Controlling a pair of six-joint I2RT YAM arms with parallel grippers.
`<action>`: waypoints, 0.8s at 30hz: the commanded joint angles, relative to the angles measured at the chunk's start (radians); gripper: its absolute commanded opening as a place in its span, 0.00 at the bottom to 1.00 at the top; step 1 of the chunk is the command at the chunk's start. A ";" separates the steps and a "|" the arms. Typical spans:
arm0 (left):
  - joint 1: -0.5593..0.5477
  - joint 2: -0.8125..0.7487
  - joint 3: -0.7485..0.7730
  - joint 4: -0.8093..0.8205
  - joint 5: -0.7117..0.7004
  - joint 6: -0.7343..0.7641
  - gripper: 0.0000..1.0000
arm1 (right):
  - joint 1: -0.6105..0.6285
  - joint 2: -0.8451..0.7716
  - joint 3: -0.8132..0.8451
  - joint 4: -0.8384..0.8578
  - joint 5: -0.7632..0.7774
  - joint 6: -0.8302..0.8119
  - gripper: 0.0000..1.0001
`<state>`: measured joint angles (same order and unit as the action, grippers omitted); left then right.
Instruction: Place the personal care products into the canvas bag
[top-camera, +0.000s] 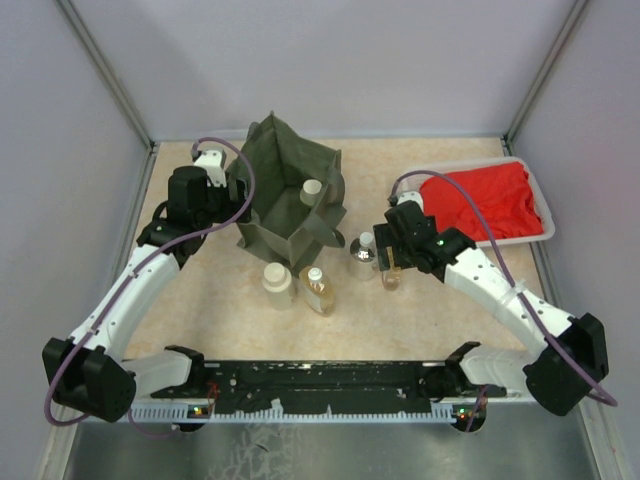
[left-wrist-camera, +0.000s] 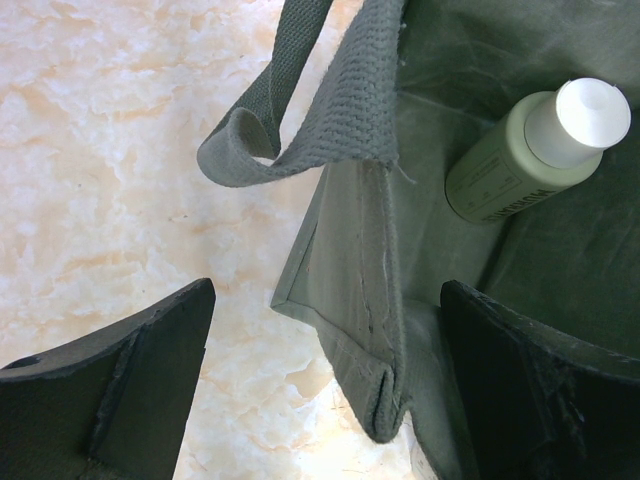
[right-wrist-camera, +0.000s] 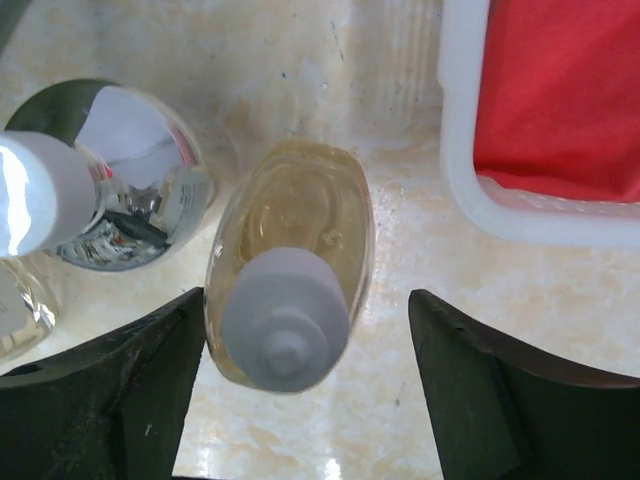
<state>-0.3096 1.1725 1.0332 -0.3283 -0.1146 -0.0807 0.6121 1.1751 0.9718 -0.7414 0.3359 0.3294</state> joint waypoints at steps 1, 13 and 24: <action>0.001 -0.007 -0.014 -0.023 -0.011 0.025 1.00 | -0.004 0.025 -0.020 0.115 -0.019 0.018 0.75; 0.001 0.003 -0.004 -0.025 -0.014 0.030 1.00 | -0.004 0.051 -0.058 0.214 0.073 -0.028 0.75; 0.001 0.007 -0.004 -0.026 -0.016 0.034 1.00 | -0.005 0.073 -0.033 0.211 0.045 -0.062 0.15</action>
<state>-0.3096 1.1725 1.0332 -0.3286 -0.1154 -0.0731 0.6121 1.2392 0.9108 -0.5541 0.3798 0.2886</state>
